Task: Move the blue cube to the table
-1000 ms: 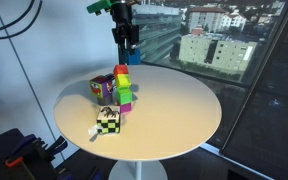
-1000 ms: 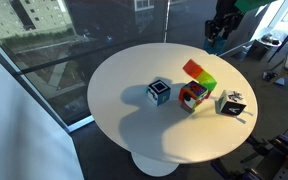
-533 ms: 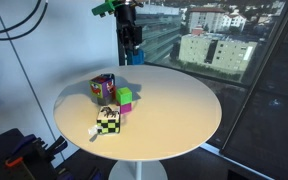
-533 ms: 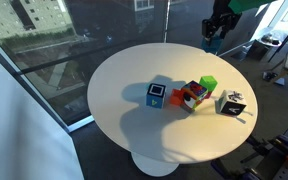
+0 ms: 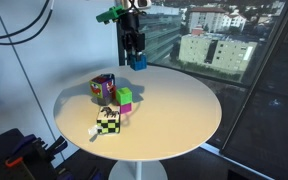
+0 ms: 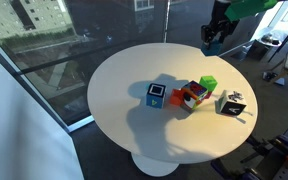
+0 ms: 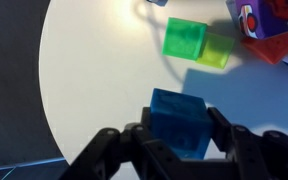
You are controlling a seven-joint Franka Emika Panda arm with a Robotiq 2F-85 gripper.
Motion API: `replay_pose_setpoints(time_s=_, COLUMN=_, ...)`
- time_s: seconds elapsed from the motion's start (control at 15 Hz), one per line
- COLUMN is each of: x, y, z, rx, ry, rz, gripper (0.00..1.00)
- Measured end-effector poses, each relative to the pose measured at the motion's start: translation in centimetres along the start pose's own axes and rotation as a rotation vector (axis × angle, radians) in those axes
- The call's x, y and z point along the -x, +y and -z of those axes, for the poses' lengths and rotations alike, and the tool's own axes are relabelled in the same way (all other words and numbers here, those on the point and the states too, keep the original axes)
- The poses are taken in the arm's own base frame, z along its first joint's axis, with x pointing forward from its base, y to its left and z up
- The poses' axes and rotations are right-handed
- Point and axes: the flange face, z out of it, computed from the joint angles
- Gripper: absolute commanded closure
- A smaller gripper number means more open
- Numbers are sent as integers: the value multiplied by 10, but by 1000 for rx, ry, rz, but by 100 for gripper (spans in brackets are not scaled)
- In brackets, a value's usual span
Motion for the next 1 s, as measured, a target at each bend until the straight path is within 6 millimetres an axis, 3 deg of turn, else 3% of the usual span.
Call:
replay_pose_setpoints(time_s=0.07, x=-2, y=1, z=-4, rx=0, ry=1, rz=-3, gripper=17)
replay_pose_setpoints(time_s=0.2, x=-4, y=4, z=-10, rx=0, ry=3, rz=-9, gripper=2)
replay_pose_setpoints(time_s=0.27, x=-5, y=5, z=-12, rx=0, ry=4, rz=-10, gripper=0)
replay_pose_setpoints(time_s=1.0, x=4, y=9, z=-1, rx=11, ry=-35, rz=56, gripper=0)
